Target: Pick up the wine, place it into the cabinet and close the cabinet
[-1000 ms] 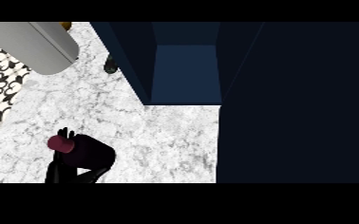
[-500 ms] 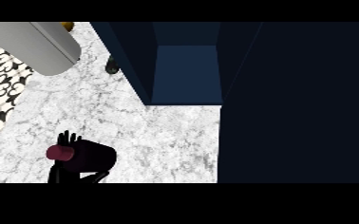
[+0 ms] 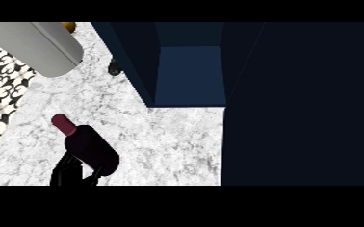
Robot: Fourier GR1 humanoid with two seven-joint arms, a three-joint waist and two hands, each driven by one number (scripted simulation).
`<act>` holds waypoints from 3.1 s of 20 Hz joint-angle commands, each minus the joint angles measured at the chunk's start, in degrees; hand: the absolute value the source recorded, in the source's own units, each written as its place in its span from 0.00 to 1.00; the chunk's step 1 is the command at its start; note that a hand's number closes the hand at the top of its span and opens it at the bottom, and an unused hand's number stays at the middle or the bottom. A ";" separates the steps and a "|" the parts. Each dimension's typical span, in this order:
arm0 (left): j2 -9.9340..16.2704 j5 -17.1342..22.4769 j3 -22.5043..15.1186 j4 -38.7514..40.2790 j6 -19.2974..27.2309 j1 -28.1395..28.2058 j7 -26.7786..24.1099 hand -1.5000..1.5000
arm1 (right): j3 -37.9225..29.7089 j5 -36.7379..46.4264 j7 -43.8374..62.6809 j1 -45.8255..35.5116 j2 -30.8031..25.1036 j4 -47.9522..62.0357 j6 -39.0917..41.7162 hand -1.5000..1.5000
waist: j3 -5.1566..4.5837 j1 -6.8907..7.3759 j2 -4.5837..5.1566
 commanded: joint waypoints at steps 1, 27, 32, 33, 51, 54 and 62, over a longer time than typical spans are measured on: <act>0.14 -0.49 0.65 8.38 0.51 -5.52 -1.01 1.00 | 0.23 -0.42 1.09 -0.40 0.34 -0.85 -0.80 0.00 | -1.11 -0.55 0.53; -3.35 -1.87 -14.50 -24.70 -7.53 13.18 3.65 1.00 | -0.52 -1.45 5.04 -2.55 -0.47 -1.89 -2.36 0.00 | -1.02 0.19 0.35; -4.68 1.32 -18.23 -40.99 -4.45 17.95 14.75 1.00 | -3.53 -0.62 -5.21 -1.77 -0.46 7.32 2.07 0.00 | -0.99 0.23 0.42; -5.34 3.19 -18.53 -46.39 -2.35 18.37 19.76 1.00 | -0.66 -0.75 2.72 -3.54 0.15 1.41 -2.05 0.00 | -1.01 0.29 0.37; -5.46 5.51 -28.41 -57.84 21.72 0.78 36.70 1.00 | -5.51 -2.86 -5.34 -0.06 -1.08 7.65 3.36 0.00 | -1.03 -0.27 0.46; -5.46 3.40 -32.07 -55.26 26.66 -1.19 32.88 1.00 | -6.08 -4.69 -1.21 -4.88 -2.10 7.84 1.23 0.00 | -1.05 -0.16 0.46; -5.46 1.66 -30.45 -41.21 32.64 -17.08 31.73 1.00 | -0.51 -0.32 -2.15 2.18 1.07 1.33 1.37 0.00 | -1.05 -0.67 0.48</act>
